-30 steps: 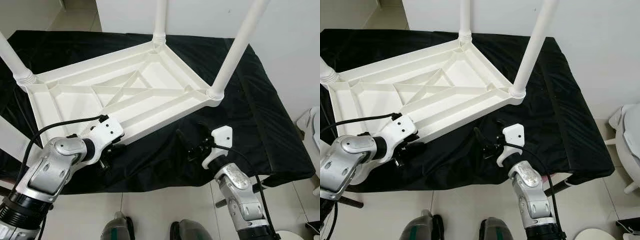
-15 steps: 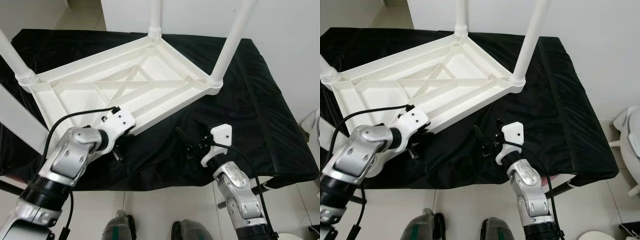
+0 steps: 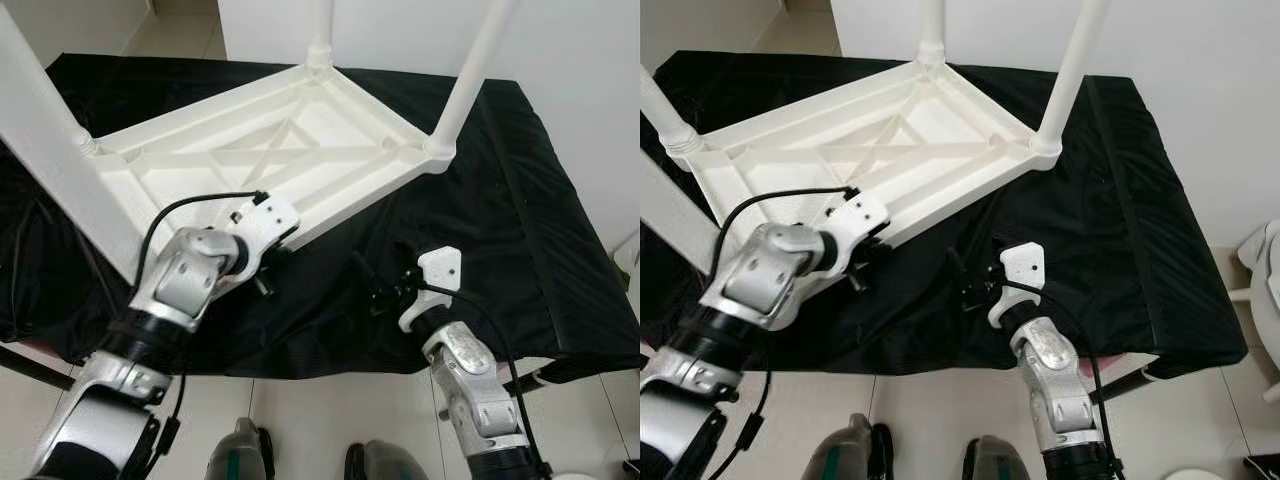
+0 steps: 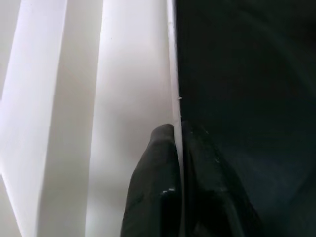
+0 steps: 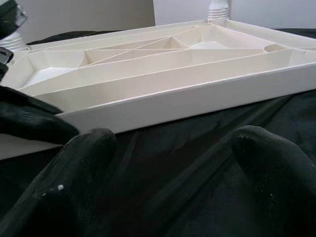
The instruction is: Building children table
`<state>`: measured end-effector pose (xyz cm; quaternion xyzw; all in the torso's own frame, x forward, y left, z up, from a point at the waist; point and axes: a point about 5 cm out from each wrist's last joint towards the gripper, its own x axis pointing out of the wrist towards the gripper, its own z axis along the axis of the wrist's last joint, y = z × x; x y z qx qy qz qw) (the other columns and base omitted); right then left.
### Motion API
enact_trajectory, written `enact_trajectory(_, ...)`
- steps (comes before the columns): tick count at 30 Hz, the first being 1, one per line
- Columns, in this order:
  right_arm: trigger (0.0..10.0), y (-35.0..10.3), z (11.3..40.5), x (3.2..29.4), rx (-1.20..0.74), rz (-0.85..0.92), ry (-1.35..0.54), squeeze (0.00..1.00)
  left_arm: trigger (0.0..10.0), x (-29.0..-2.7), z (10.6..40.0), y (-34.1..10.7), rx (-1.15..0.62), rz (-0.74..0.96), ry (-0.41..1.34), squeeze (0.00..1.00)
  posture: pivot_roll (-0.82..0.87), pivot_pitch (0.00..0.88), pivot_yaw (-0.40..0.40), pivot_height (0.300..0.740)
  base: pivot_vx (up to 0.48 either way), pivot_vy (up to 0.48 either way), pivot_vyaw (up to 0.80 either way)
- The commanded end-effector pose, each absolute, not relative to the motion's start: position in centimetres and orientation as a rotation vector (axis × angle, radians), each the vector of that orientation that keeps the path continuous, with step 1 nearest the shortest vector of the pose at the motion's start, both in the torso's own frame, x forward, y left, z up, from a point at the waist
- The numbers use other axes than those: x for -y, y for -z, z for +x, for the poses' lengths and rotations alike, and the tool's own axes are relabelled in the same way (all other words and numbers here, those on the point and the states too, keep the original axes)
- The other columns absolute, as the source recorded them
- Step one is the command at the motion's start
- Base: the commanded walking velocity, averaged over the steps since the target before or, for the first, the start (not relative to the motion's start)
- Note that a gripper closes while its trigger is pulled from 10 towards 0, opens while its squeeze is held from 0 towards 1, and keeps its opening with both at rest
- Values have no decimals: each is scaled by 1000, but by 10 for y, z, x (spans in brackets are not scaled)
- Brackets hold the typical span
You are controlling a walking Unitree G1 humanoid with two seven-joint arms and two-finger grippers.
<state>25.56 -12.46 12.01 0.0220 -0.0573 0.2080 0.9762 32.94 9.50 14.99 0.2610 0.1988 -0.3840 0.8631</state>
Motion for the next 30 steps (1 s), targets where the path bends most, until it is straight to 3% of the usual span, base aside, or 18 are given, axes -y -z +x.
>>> enact_trajectory(1,10000,-118,255,126,111,37,-410,0,0,-91,342,-173,-224,567,626,0,-112,76,9,740,0,0,0)
enact_trajectory(8,10000,-119,255,124,115,37,-401,0,0,-98,346,-167,-240,605,608,0,-117,73,14,740,0,0,0)
enact_trajectory(18,10000,-119,255,125,115,34,-395,0,0,-134,352,-157,-288,696,537,0,-112,72,8,740,0,0,0)
enact_trajectory(29,10000,-119,253,124,115,31,-395,0,0,-140,351,-151,-292,734,540,0,-119,79,11,740,0,0,0)
enact_trajectory(30,10000,-119,253,124,115,31,-393,0,10000,-138,348,-148,-297,708,572,0,-126,80,14,740,0,0,0)
